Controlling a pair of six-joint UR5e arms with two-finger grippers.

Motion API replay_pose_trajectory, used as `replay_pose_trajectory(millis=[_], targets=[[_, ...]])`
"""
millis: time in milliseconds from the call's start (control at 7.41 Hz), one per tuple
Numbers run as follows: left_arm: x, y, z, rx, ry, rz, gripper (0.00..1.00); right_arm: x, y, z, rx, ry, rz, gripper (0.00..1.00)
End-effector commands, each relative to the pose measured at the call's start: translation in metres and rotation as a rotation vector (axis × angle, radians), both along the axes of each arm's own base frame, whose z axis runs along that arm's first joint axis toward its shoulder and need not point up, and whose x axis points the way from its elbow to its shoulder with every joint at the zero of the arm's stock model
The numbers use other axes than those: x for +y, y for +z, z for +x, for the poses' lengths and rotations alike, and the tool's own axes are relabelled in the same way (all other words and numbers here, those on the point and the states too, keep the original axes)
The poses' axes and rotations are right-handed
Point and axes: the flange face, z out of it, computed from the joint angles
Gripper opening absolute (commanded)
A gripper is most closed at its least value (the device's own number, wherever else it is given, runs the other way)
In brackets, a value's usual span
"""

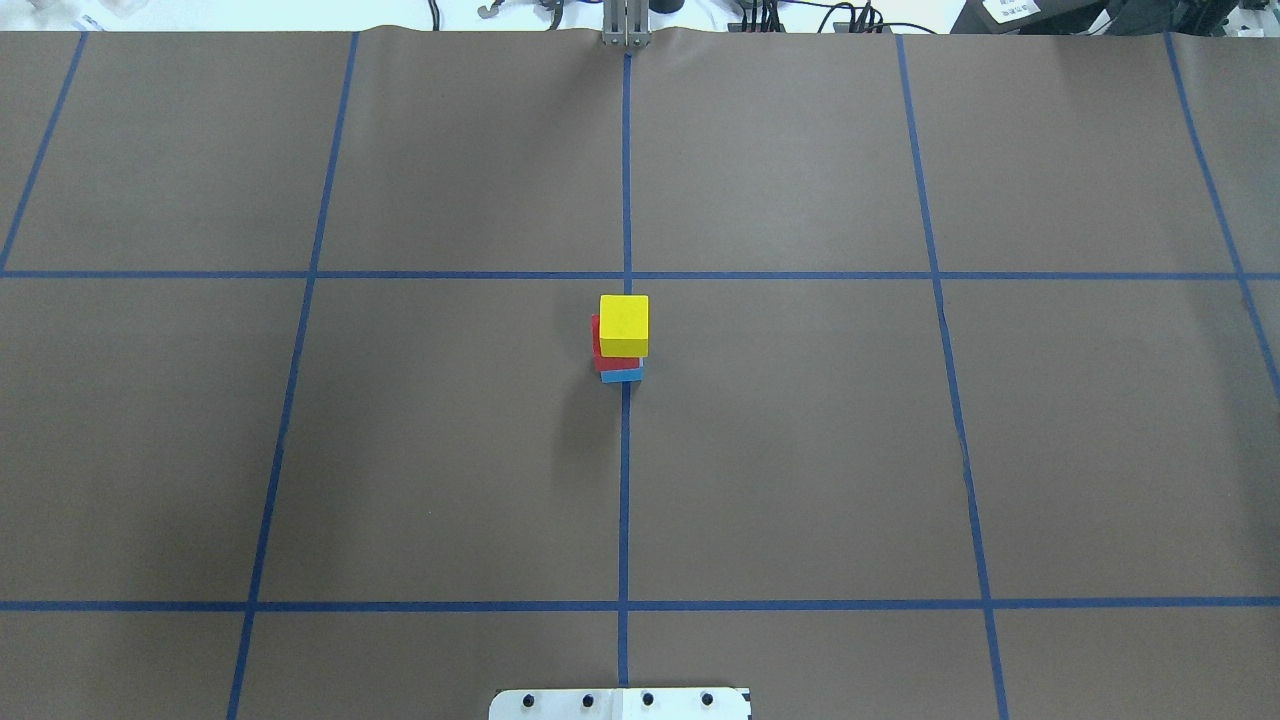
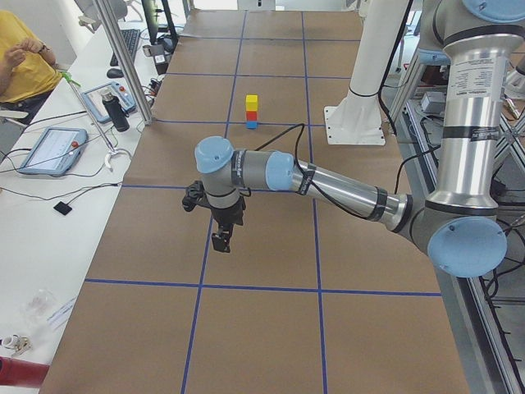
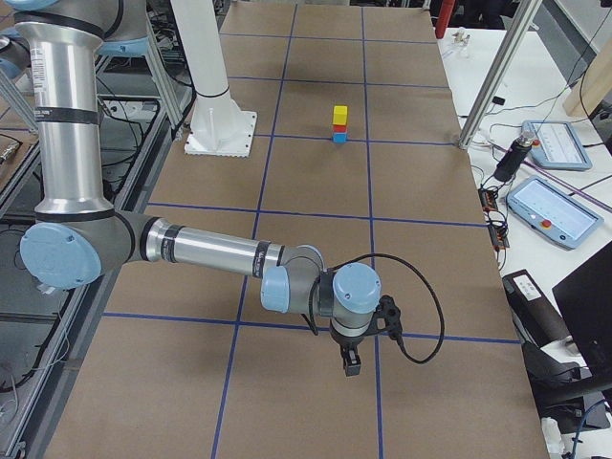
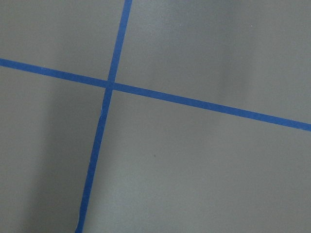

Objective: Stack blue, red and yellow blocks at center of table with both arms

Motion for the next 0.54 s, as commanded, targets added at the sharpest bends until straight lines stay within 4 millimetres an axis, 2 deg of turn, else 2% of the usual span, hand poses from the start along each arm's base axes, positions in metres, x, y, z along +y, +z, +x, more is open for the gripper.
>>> replay_pose_trajectory(millis=[0,405], targets=[[0.0281,0.0284,-0.0215,0.008,-0.045,0.025,1.0,0.0,0.0,0.0,0.0,0.0,0.0,0.99],[0.0288,0.0269,-0.0264,0.008,-0.058,0.026,1.0,0.0,0.0,0.0,0.0,0.002,-0.002,0.99]])
